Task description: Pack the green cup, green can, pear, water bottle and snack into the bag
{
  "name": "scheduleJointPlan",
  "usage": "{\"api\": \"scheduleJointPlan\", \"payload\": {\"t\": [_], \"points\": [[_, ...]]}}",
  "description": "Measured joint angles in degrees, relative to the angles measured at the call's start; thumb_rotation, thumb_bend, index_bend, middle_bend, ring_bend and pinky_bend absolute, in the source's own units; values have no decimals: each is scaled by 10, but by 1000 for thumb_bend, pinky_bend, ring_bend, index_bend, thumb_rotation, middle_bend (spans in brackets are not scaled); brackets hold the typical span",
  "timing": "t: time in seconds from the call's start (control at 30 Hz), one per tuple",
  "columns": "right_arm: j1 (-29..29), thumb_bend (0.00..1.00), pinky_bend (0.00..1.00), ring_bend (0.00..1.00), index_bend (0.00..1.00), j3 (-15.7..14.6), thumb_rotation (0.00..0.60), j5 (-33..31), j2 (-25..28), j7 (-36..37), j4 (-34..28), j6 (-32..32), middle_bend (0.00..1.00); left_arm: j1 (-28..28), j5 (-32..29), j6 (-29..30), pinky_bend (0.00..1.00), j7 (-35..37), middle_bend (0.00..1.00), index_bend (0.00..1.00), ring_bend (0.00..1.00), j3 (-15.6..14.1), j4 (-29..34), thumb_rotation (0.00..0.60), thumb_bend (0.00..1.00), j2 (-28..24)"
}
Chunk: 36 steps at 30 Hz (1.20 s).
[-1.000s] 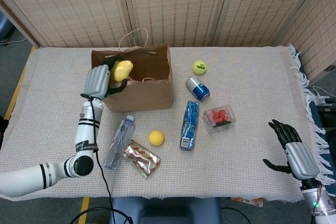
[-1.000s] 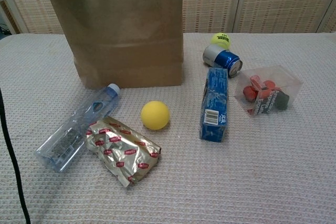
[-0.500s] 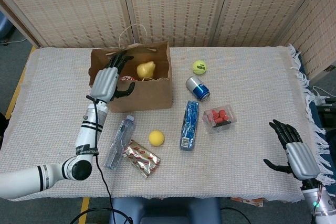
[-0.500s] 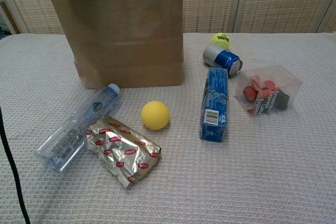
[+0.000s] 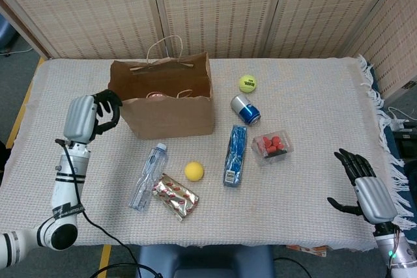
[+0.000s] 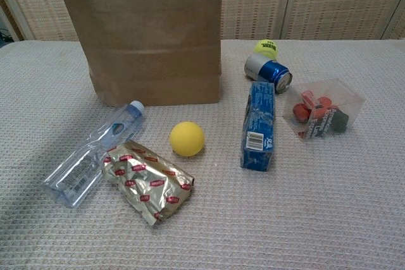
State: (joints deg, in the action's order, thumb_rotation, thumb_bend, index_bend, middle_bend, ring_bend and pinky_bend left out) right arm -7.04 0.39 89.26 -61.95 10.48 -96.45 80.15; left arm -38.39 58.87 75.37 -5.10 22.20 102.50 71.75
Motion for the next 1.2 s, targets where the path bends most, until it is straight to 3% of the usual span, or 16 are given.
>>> {"api": "scheduleJointPlan", "payload": {"t": [0.17,0.23,0.27,0.33,0.4,0.57,0.77,0.9,1.2], "points": [[0,73,0,0,0,-1,600,3,-3,-8,1,1,0,53,107,14,647,41,606,596,575,-69,-40,600,571,-38],[0,73,0,0,0,-1,600,4,-5,-12,1,1,0,63,153,16,595,48,556,556,536,-95,-73,600,554,-45],[0,73,0,0,0,-1,600,4,-5,-14,1,1,0,69,186,18,533,51,492,494,480,-114,-101,600,530,-49],[0,73,0,0,0,-1,600,4,-6,-17,1,1,0,73,240,18,275,52,220,197,212,-143,-146,600,448,-52],[0,73,0,0,0,-1,600,3,-8,-20,2,0,0,75,306,16,87,45,29,16,25,-178,-199,600,392,-55],[-2,73,0,0,0,-1,600,1,-9,-22,2,-3,0,61,460,10,25,-18,0,0,0,-243,-312,600,375,-50],[-2,73,0,0,0,-1,600,2,-7,-18,1,-3,0,-1,585,-24,21,-130,0,0,0,-284,-371,600,376,-27],[-2,73,0,0,0,-1,600,0,-5,-13,1,-5,0,-47,619,-70,20,-163,0,0,0,-293,-381,600,375,-13],[-5,73,0,0,0,-2,600,-1,0,-6,-4,-12,0,-104,629,-146,20,-184,0,0,0,-300,-400,600,374,32]]}}
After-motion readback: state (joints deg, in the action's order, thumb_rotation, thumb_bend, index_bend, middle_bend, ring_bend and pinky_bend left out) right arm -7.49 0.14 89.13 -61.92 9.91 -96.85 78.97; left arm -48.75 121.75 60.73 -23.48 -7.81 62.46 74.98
